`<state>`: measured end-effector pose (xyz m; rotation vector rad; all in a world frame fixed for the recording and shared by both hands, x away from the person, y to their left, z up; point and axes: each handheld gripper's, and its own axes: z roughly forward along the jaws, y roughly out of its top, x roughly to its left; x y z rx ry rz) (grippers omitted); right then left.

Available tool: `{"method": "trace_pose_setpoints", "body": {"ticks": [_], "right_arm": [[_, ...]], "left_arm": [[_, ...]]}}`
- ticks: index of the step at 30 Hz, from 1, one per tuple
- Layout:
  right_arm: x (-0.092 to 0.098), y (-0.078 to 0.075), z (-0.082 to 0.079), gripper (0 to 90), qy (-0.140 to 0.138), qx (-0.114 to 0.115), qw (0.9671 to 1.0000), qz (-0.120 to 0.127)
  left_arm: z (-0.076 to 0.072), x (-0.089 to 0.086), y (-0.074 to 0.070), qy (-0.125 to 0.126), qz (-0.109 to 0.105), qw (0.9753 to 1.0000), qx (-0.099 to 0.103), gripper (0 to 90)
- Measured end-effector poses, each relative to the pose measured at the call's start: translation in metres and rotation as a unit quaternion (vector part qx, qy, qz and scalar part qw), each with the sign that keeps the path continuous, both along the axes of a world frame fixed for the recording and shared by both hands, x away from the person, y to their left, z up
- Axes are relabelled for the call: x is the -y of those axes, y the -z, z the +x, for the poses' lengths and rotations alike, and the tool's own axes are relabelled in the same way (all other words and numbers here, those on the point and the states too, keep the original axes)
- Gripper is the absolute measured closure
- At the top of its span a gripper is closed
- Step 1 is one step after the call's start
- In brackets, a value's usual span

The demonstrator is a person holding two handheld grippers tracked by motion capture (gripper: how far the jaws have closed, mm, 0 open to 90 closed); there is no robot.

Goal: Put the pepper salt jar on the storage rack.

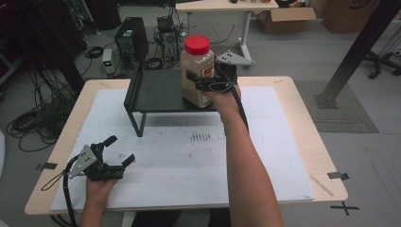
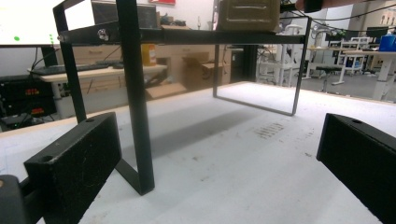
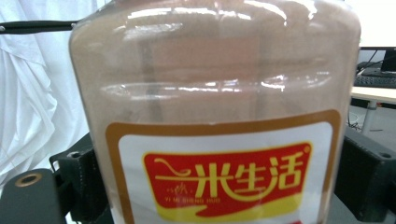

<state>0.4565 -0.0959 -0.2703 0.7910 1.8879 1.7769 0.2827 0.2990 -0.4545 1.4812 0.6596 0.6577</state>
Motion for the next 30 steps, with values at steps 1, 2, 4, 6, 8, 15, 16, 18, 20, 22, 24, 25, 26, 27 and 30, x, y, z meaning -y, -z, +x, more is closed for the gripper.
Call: {"method": "trace_pose_setpoints", "body": {"ticks": [1,2,4,6,8,15,16,18,20,22,24,25,26,27,30], "right_arm": [[0.0,0.0,0.0,9.2,0.0,0.0,1.0,0.0],[0.0,0.0,0.0,8.9,-0.002,-0.002,1.0,0.0],[0.001,0.0,-0.001,7.6,-0.002,-0.003,1.0,-0.001],[0.002,-0.001,-0.003,6.0,-0.004,-0.008,1.0,0.0],[0.003,-0.001,-0.003,5.2,-0.003,-0.009,1.0,0.001],[0.008,-0.003,-0.007,1.4,-0.009,-0.014,0.9999,0.001],[0.009,-0.003,-0.008,0.0,-0.01,-0.016,0.9998,0.0],[0.011,-0.004,-0.01,0.0,-0.012,-0.018,0.9998,-0.001],[0.012,-0.004,-0.011,0.0,-0.012,-0.019,0.9997,-0.001],[0.015,-0.005,-0.012,0.0,-0.011,-0.017,0.9998,-0.002],[0.018,-0.007,-0.015,0.0,-0.007,-0.015,0.9999,-0.001],[0.02,-0.008,-0.016,0.0,-0.007,-0.015,0.9999,0.001],[0.022,-0.008,-0.017,0.0,-0.006,-0.015,0.9999,0.002],[0.025,-0.01,-0.019,0.0,-0.004,-0.014,0.9999,0.002],[0.027,-0.011,-0.022,0.0,-0.005,-0.013,0.9999,0.002]], "left_arm": [[0.0,0.0,0.0,0.0,0.0,1.0,0.0,0.2],[0.0,0.0,0.0,0.0,0.0,1.0,0.0,0.3],[0.0,0.0,0.0,0.0,0.0,1.0,0.0,0.3],[0.0,0.0,0.0,0.0,0.0,1.0,0.0,0.3],[0.0,0.0,0.0,0.0,0.0,1.0,0.0,0.3],[0.0,0.0,0.0,0.0,0.0,1.0,-0.001,0.2],[0.0,0.0,0.0,0.0,0.0,1.0,-0.001,0.3],[0.0,0.0,0.0,0.0,0.0,1.0,-0.001,0.3],[0.0,0.0,0.0,0.0,0.0,1.0,-0.001,0.3],[0.0,0.0,0.0,0.0,0.0,1.0,-0.001,0.3],[0.0,0.0,0.0,-0.001,0.0,1.0,0.0,0.3],[0.0,0.0,0.0,-0.001,0.0,1.0,0.0,0.3],[0.0,0.0,0.0,-0.001,0.0,1.0,0.0,0.3],[0.0,0.0,0.0,-0.001,0.0,1.0,0.0,0.2],[0.0,0.0,0.0,-0.001,0.0,1.0,0.0,0.2]]}}
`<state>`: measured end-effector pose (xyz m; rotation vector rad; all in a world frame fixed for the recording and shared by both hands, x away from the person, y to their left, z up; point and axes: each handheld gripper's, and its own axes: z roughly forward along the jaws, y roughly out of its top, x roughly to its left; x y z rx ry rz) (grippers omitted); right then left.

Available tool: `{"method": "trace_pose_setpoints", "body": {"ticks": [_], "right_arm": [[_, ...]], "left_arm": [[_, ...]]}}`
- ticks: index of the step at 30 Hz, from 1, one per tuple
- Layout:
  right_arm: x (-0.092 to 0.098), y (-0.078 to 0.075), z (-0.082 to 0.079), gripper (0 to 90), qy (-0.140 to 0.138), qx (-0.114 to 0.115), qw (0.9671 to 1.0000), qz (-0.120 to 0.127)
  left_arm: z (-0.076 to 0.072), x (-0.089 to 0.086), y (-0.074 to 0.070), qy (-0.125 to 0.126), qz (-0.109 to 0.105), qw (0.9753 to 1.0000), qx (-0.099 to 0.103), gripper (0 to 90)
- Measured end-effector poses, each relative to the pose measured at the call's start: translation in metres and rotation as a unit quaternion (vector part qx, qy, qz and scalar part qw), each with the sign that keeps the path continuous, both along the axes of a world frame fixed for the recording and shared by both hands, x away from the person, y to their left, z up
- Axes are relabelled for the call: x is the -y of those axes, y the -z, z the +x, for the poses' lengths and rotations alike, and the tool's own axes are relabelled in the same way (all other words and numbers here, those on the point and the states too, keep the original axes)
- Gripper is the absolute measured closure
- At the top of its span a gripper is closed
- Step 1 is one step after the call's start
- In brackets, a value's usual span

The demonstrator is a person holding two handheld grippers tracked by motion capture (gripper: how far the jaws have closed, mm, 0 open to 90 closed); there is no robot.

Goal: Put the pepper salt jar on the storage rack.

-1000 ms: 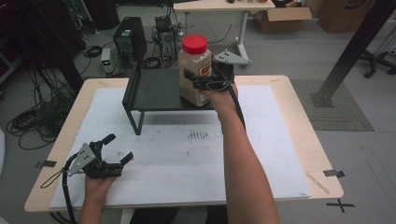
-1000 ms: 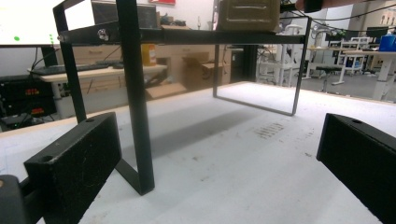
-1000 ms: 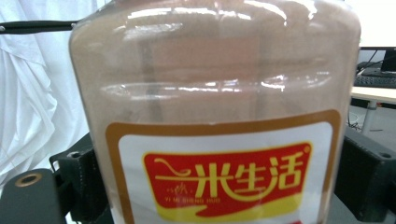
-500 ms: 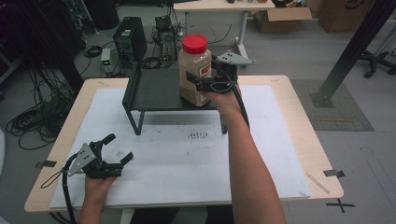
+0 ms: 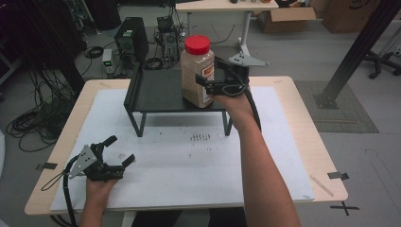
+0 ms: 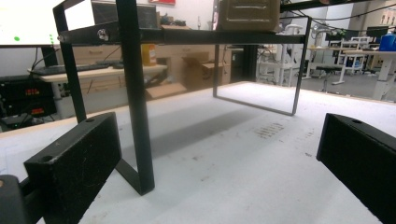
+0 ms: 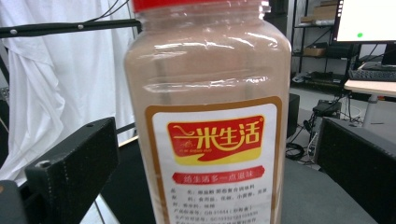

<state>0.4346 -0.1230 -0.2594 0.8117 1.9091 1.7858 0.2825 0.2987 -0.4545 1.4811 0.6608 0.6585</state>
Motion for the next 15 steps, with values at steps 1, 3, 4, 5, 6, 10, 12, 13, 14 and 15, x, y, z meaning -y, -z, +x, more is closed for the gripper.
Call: {"method": "trace_pose_setpoints", "body": {"ticks": [1,3,4,5,6,10,12,13,14,15], "right_arm": [[0.002,-0.002,-0.003,0.0,-0.003,0.002,1.0,-0.001],[0.003,-0.002,-0.005,0.0,-0.006,0.005,1.0,0.0],[0.004,-0.003,-0.007,0.0,-0.012,0.01,0.9999,0.002],[0.005,-0.004,-0.01,0.0,-0.016,0.014,0.9998,0.002],[0.006,-0.003,-0.013,0.0,-0.02,0.017,0.9997,0.002],[0.007,-0.002,-0.02,0.0,-0.03,0.024,0.9993,0.003],[0.008,-0.001,-0.021,0.0,-0.032,0.025,0.9991,0.005],[0.009,0.0,-0.025,0.0,-0.036,0.026,0.999,0.007],[0.009,0.0,-0.025,0.0,-0.036,0.026,0.999,0.007],[0.011,0.001,-0.029,0.0,-0.041,0.03,0.9986,0.01]], "left_arm": [[0.0,0.0,0.0,0.0,0.0,1.0,0.0,0.2],[0.0,0.0,0.0,0.0,0.0,1.0,0.0,0.2],[0.0,0.0,0.0,0.0,0.001,1.0,0.0,0.3],[0.0,0.0,0.0,0.0,0.001,1.0,0.0,0.3],[0.0,0.0,0.0,0.0,0.001,1.0,0.0,0.2],[0.0,0.0,0.0,0.0,0.001,1.0,0.0,0.3],[0.0,0.0,0.0,0.0,0.0,1.0,0.0,0.2],[0.0,0.0,0.0,0.0,0.0,1.0,0.0,0.2],[0.0,0.0,0.0,0.0,0.0,1.0,0.0,0.2],[0.0,0.0,0.0,0.0,0.0,1.0,0.0,0.3]]}}
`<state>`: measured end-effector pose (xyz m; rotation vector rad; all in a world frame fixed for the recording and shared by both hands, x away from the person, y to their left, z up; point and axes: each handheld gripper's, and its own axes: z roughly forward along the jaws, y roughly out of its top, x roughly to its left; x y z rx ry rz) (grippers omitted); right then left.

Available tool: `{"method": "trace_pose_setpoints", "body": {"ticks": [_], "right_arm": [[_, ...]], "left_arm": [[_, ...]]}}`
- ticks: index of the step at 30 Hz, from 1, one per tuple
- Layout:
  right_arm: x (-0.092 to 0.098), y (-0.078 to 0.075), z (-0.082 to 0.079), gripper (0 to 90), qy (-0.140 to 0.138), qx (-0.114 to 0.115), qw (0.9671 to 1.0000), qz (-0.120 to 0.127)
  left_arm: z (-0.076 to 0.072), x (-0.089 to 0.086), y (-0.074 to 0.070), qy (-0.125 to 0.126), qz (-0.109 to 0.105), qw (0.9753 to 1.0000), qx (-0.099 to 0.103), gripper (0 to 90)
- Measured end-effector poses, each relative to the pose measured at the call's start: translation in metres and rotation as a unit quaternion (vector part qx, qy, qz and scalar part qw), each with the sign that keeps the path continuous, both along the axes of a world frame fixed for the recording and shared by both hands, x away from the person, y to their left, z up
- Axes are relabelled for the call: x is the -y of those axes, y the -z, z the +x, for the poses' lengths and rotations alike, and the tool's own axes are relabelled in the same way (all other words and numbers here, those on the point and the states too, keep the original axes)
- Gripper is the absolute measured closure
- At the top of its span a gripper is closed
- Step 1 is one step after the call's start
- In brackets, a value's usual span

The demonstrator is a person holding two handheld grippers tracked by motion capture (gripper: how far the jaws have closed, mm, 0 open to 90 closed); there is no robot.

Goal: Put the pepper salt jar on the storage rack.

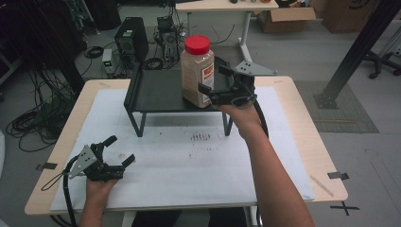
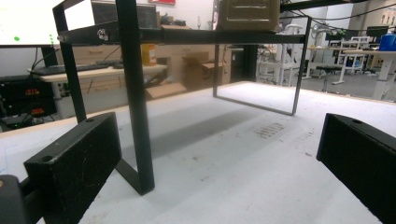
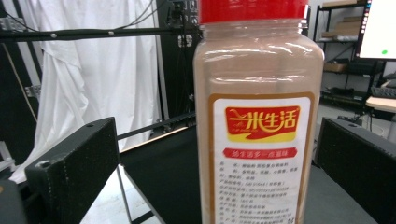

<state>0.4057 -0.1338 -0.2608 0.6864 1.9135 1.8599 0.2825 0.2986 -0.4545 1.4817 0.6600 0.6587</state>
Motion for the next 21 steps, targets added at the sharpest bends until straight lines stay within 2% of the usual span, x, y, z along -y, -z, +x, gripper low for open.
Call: {"method": "trace_pose_setpoints", "body": {"ticks": [10,18,21], "right_arm": [[0.015,0.007,-0.016,0.0,0.001,0.011,0.9998,0.018],[0.028,0.024,-0.033,0.0,-0.004,0.015,0.9992,0.037],[0.03,0.027,-0.037,0.0,-0.006,0.018,0.9991,0.037]], "left_arm": [[0.0,0.0,0.0,0.0,0.0,1.0,0.0,0.3],[0.0,0.0,0.0,0.001,0.001,1.0,0.001,0.2],[0.0,0.0,0.0,0.001,0.001,1.0,0.001,0.2]]}}
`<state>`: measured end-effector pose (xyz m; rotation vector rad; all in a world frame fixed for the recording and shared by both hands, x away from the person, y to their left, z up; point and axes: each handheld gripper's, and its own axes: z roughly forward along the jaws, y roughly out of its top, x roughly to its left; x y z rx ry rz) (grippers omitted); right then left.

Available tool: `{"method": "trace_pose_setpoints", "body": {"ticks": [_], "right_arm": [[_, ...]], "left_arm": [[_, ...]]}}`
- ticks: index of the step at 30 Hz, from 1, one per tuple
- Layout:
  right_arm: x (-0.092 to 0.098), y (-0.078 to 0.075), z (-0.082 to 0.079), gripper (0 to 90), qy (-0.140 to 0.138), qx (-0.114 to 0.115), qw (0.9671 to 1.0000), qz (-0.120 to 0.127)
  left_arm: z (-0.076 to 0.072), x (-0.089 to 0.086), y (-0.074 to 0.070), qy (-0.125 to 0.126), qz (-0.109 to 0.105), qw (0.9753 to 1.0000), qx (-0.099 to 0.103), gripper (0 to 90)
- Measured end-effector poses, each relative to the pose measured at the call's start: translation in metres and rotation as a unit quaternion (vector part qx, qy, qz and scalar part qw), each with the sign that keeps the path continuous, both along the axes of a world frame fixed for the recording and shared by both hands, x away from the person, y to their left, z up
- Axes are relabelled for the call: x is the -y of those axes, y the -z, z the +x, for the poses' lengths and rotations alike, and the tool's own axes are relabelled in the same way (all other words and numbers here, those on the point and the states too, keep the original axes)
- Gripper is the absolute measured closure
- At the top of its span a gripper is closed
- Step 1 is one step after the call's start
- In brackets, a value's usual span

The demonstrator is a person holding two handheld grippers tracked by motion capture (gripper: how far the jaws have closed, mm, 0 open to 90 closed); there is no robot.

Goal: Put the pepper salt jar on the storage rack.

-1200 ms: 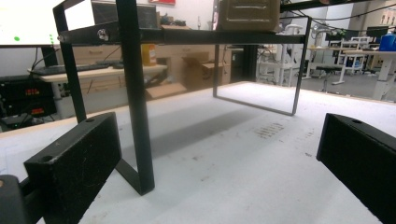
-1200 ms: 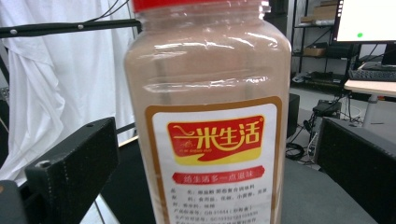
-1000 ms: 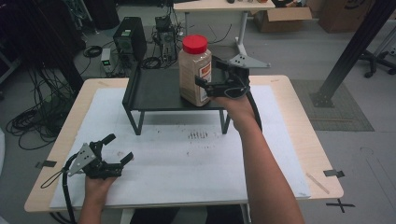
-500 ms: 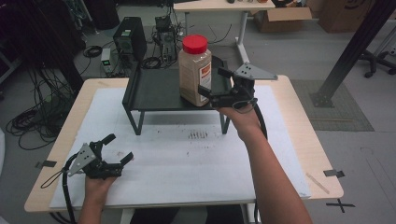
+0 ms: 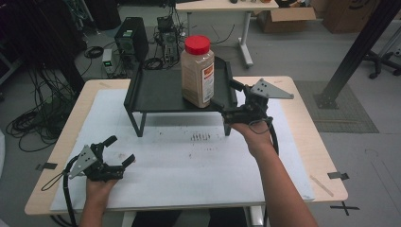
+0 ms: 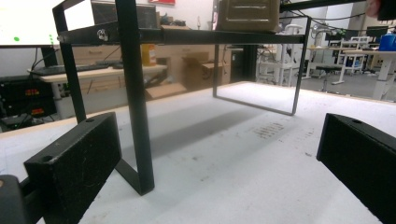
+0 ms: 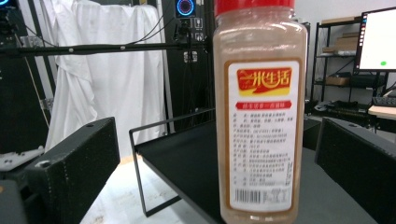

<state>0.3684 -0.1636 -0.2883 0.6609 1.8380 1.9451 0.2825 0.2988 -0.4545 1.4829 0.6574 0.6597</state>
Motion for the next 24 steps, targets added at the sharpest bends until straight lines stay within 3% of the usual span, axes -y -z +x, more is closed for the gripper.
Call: {"method": "trace_pose_setpoints", "body": {"ticks": [9,24], "right_arm": [[0.006,0.024,-0.014,0.0,0.0,0.008,0.9999,0.01],[-0.003,0.09,-0.022,0.0,0.003,-0.013,0.9999,-0.004]], "left_arm": [[0.0,0.0,0.0,0.0,-0.001,1.0,0.0,0.2],[0.0,0.0,0.0,0.0,-0.001,1.0,0.0,0.2]]}}
